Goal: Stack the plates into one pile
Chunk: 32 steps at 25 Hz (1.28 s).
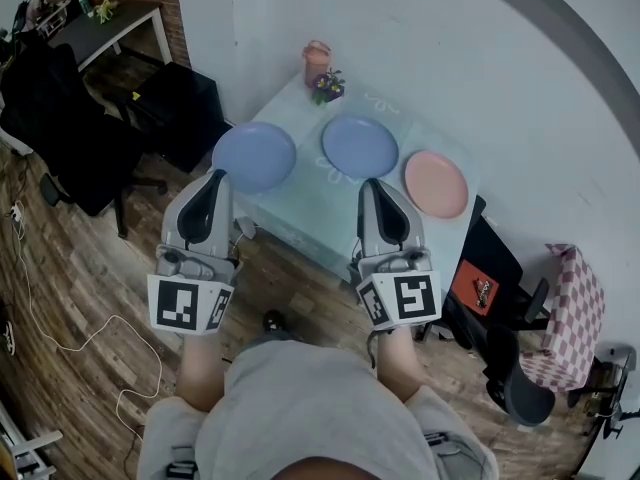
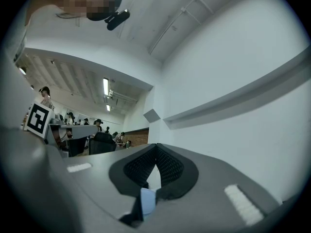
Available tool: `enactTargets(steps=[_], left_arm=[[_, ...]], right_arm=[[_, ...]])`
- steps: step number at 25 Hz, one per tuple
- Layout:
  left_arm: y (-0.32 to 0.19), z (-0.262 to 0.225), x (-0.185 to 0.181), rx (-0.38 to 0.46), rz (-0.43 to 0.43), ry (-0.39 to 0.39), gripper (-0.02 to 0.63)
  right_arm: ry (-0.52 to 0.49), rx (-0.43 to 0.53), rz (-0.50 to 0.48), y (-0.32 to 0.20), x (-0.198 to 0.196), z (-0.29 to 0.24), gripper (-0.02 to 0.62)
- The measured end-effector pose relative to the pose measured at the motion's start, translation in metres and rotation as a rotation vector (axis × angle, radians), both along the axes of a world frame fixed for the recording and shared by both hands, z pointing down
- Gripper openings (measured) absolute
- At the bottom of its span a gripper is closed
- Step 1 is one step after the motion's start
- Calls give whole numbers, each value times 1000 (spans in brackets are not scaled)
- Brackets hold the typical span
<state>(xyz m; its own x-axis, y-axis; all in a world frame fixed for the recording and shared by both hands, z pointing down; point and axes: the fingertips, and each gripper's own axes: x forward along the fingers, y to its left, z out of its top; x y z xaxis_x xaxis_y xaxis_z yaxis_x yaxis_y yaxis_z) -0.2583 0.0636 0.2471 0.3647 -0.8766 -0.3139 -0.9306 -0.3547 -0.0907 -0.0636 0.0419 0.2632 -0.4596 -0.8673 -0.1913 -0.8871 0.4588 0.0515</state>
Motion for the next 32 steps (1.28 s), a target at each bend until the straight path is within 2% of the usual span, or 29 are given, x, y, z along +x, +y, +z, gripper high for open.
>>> enactTargets(steps=[7, 15, 27, 32], left_arm=[[-23, 9, -34, -10, 11, 3, 5], [-56, 20, -45, -38, 18, 17, 5], [-150, 15, -77, -35, -73, 14, 5], [-192, 30, -90, -90, -124, 2, 5]], right_arm=[[-4, -15, 5, -19, -33, 10, 2], [18, -34, 0, -50, -46, 16, 2], [41, -53, -87, -165, -81, 14, 2], [82, -142, -146, -221, -101, 32, 2]])
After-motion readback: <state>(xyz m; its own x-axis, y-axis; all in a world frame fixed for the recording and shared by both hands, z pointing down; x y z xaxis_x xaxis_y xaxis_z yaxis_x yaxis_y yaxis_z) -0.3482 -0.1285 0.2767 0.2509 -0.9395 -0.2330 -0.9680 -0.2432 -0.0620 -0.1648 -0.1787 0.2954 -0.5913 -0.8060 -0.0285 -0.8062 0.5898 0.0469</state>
